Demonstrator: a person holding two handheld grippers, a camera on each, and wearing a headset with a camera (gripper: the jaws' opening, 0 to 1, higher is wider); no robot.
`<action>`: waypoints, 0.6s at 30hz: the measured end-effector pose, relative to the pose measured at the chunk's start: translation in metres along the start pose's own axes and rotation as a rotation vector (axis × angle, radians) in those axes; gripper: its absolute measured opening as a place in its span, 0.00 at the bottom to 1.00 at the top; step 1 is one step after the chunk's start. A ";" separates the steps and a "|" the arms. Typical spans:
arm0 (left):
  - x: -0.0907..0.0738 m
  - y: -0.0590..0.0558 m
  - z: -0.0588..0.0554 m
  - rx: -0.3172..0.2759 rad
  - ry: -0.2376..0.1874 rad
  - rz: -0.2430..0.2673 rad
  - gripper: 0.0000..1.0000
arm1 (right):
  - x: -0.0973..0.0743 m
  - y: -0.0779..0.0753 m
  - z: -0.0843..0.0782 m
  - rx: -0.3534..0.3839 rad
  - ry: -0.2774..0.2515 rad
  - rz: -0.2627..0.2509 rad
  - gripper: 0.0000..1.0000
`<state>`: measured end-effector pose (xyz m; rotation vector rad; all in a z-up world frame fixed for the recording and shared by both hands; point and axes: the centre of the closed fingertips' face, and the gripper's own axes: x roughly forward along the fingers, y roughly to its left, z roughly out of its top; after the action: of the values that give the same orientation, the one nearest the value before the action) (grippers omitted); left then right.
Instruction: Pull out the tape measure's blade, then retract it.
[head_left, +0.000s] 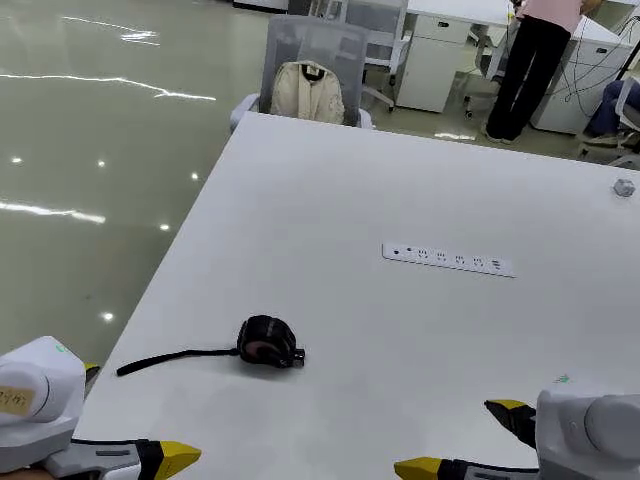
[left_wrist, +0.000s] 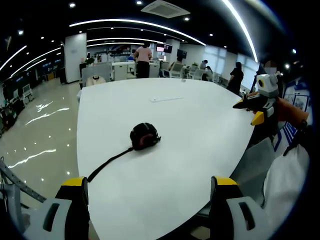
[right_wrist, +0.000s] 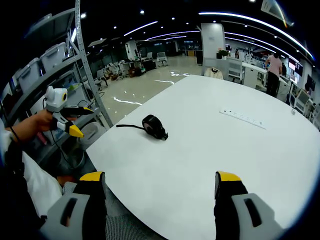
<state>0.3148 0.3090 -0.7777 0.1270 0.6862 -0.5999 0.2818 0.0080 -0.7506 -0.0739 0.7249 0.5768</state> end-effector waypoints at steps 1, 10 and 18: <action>0.000 0.000 -0.001 0.001 0.002 0.000 0.99 | 0.000 0.000 0.000 0.000 -0.001 0.000 0.93; 0.002 0.000 -0.002 -0.001 0.003 0.001 0.99 | 0.002 -0.002 0.000 -0.003 0.003 0.000 0.92; 0.008 -0.001 -0.002 0.003 0.010 -0.004 0.99 | 0.005 -0.005 0.001 -0.002 0.004 0.004 0.91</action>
<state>0.3183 0.3046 -0.7842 0.1316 0.6950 -0.6046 0.2884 0.0062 -0.7537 -0.0755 0.7282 0.5814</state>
